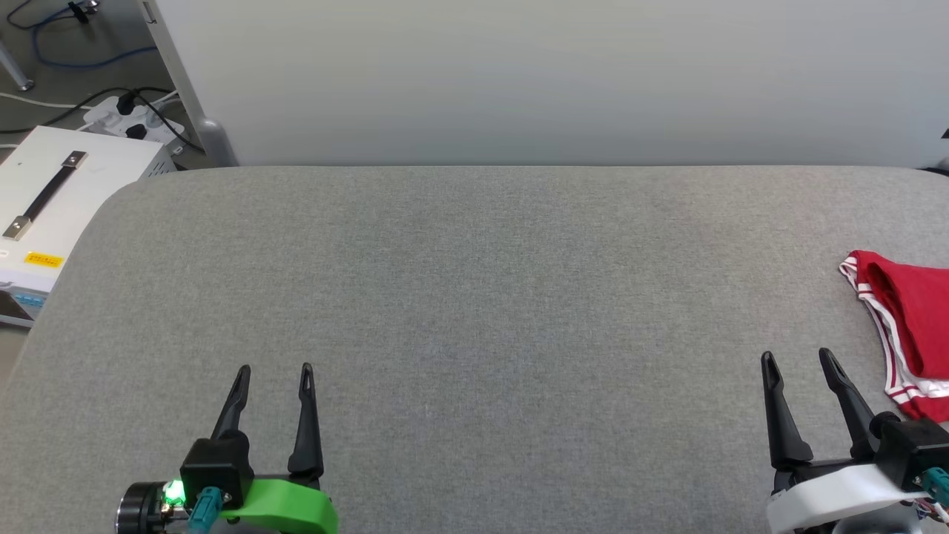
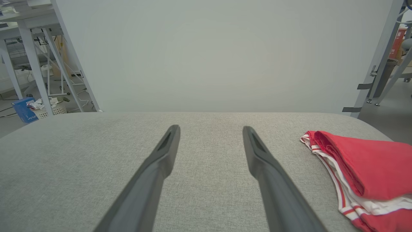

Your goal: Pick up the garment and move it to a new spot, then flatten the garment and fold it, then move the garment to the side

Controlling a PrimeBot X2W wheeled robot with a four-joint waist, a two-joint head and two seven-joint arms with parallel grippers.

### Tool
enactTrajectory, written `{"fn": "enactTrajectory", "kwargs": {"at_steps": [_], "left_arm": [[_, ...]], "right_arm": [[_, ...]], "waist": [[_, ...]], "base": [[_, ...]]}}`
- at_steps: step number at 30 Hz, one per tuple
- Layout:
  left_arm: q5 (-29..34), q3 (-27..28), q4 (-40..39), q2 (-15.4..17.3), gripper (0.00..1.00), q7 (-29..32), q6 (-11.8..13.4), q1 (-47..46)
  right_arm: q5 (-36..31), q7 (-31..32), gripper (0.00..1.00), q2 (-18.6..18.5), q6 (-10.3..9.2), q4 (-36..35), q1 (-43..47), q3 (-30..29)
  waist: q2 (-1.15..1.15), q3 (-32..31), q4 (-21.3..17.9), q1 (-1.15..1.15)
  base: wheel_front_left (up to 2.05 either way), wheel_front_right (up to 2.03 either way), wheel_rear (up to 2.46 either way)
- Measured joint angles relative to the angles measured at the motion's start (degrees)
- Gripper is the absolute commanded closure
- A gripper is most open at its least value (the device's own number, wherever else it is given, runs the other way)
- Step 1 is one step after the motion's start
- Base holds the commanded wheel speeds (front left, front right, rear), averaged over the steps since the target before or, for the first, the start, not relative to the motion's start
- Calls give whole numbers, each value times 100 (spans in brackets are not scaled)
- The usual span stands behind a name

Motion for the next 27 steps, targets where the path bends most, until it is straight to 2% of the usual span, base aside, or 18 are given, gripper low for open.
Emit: {"fn": "enactTrajectory", "kwargs": {"at_steps": [7,8,27], "left_arm": [[0,3,65,-8,0,0,-16,16],[2,4,73,-7,100,2,-16,15],[9,14,40,-8,100,169,-16,9]], "right_arm": [[-1,0,0,1,0,-9,43,-3],[0,0,100,1,0,-8,43,-2],[-85,166,100,34,0,-7,41,2]], "waist": [[0,13,24,0],[0,16,27,0],[0,12,12,0]], "base": [[0,0,0],[0,0,0],[0,0,0]]}}
